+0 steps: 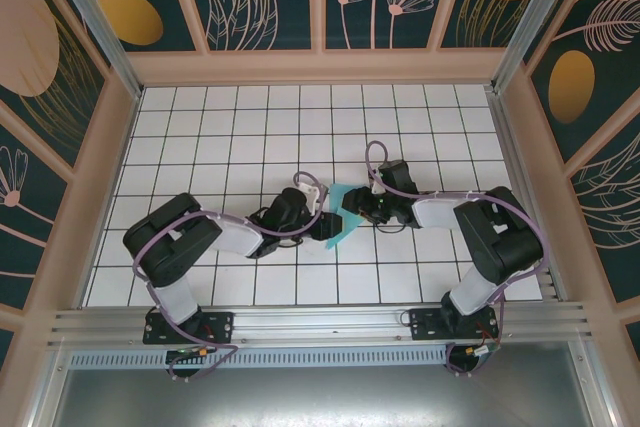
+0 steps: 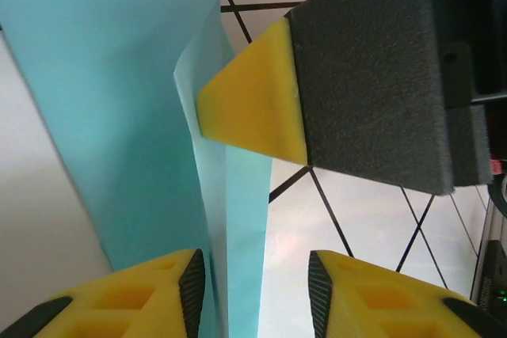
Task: Fold a paper plane with a square sheet of paper (pick it up from the middle)
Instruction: Fourth fold the wing at the center of the table.
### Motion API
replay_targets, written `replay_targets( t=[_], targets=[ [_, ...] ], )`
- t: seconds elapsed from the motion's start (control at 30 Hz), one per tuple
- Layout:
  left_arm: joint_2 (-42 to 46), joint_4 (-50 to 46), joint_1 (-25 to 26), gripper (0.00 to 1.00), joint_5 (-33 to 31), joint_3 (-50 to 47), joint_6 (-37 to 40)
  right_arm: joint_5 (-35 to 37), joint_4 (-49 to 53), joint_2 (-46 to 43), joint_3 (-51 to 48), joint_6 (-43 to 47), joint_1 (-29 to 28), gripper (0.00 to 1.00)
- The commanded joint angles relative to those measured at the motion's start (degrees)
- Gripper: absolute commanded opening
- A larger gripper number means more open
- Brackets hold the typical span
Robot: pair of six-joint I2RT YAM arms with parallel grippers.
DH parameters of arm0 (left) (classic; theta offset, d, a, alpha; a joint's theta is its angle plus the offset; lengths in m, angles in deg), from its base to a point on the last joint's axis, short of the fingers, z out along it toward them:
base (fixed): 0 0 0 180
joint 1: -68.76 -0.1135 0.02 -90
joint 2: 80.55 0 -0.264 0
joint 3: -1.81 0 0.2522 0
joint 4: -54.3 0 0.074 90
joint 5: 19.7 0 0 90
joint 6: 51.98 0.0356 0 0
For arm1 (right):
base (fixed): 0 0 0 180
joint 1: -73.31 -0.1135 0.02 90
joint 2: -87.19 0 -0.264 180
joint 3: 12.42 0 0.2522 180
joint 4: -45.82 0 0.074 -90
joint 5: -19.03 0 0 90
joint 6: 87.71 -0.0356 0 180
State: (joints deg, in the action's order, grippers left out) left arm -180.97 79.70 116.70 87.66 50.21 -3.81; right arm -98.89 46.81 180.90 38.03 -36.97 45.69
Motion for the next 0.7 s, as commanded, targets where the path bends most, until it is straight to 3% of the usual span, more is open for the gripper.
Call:
replay_targets(
  t=[0.0,0.3,0.67],
  targets=[
    [3.2,0.0,-0.2,0.43,-2.7,-2.6,-3.7,2.9,3.8,1.6,0.6,2.0,-0.7,0.51],
    [6.0,-0.4,-0.3,0.37,-6.4,-3.5,-8.1,7.2,8.7,4.4,3.6,3.6,-2.8,0.53],
    [5.3,1.4,-0.3,0.32,-5.8,-3.2,-10.0,13.1,15.2,8.9,7.7,4.5,-6.3,0.58]
  ],
)
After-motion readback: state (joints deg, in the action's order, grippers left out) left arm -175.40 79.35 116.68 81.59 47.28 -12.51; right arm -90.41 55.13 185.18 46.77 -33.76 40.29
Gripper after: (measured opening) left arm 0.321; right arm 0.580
